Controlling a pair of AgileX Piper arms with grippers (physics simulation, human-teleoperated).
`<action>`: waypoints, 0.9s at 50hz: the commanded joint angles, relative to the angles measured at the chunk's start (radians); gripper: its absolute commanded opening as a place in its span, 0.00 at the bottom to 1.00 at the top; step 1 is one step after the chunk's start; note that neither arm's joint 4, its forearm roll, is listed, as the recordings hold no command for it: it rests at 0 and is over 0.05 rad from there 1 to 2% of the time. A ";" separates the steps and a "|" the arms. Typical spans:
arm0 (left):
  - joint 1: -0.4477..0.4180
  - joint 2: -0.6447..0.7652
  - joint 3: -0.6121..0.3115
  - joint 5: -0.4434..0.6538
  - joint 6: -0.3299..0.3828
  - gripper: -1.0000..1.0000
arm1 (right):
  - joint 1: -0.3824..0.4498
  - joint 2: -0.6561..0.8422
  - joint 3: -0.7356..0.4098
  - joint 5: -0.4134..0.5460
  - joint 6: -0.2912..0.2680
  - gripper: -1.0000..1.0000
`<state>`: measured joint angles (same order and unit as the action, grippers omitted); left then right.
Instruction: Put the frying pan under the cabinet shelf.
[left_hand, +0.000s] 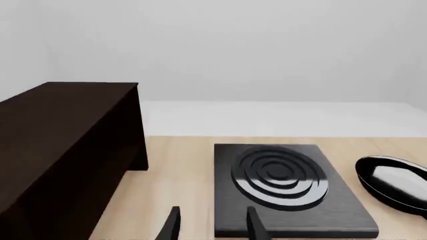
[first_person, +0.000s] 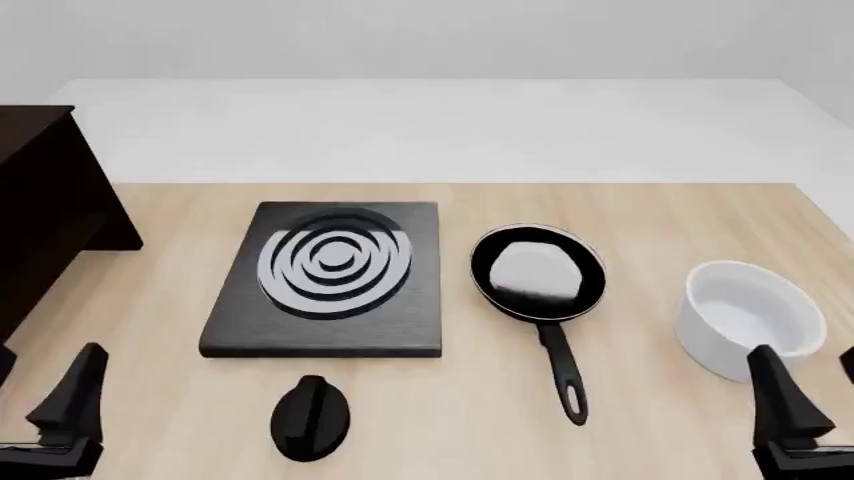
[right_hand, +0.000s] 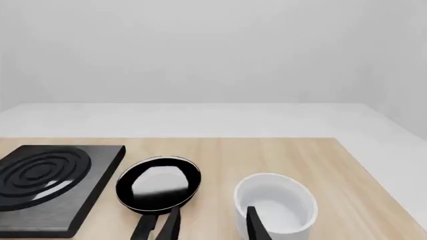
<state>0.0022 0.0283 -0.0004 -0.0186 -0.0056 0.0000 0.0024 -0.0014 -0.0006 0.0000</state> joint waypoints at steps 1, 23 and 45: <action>-0.008 0.125 0.000 -0.082 -0.009 1.00 | 0.000 0.005 -0.003 -0.001 0.000 1.00; -0.043 0.339 -0.028 -0.255 0.034 1.00 | 0.000 0.005 -0.003 -0.001 0.000 1.00; -0.166 0.633 -0.256 -0.280 0.110 1.00 | 0.000 0.005 -0.003 -0.001 0.000 1.00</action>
<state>-0.1219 0.5026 -0.1600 -0.2870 0.1151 0.0000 0.0073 -0.0043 -0.0019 0.0002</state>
